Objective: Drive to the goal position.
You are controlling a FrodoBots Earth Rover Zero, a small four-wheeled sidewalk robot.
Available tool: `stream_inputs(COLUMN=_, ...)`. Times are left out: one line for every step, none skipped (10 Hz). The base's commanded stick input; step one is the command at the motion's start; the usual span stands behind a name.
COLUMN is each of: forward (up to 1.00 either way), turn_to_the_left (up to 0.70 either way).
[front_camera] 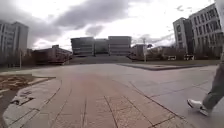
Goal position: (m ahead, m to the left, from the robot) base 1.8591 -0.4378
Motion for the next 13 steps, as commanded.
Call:
stream_inputs(forward=1.0, turn_to_the_left=0.02)
stream_inputs(forward=1.0, turn_to_the_left=0.02)
stream_inputs(forward=1.0, turn_to_the_left=0.02)
stream_inputs(forward=1.0, turn_to_the_left=0.02)
stream_inputs(forward=1.0, turn_to_the_left=0.02)
stream_inputs(forward=1.0, turn_to_the_left=0.02)
stream_inputs(forward=1.0, turn_to_the_left=0.02)
stream_inputs(forward=1.0, turn_to_the_left=0.18)
stream_inputs(forward=1.0, turn_to_the_left=0.42)
stream_inputs(forward=1.0, turn_to_the_left=0.42)
stream_inputs(forward=1.0, turn_to_the_left=0.42)
stream_inputs(forward=1.0, turn_to_the_left=0.42)
stream_inputs(forward=0.57, turn_to_the_left=0.24)
